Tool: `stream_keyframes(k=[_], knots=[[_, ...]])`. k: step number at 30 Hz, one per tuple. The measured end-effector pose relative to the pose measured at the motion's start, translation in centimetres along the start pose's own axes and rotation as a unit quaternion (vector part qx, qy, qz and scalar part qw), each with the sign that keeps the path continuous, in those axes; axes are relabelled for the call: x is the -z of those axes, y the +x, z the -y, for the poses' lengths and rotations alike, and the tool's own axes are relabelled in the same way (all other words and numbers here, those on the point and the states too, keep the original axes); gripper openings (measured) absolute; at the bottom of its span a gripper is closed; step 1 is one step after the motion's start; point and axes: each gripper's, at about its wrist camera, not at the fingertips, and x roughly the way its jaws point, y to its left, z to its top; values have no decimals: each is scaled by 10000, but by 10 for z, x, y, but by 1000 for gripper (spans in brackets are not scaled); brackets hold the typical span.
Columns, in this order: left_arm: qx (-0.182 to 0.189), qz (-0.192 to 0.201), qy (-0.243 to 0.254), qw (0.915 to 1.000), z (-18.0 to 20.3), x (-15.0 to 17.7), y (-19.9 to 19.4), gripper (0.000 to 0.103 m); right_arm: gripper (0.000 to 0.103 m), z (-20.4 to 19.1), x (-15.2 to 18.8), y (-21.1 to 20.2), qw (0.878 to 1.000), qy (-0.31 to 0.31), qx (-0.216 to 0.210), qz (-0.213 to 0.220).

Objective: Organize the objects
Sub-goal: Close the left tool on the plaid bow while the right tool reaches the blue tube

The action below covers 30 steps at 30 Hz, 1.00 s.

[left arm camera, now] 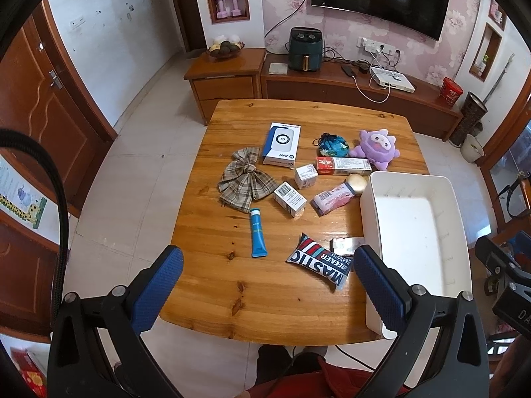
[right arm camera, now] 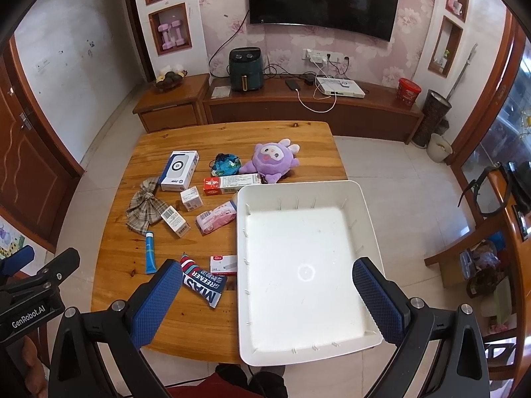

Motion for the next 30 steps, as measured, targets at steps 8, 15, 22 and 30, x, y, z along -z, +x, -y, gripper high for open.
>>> stream_keyframes(k=[8,15,22,30], knots=[[-208,136,-179,9995,-9,1,-2,102,103,-6,3,2,9995,-256,-204,30],[-567,332,-631,9958,-35,3,-6,102,103,-30,10,10,9951,-840,-526,1],[-768,482,-941,9914,-62,5,-13,102,103,-59,16,9,9893,-1266,-731,14],[-806,542,-607,9934,-89,-15,10,102,103,-87,13,22,9879,-1225,-942,-131]])
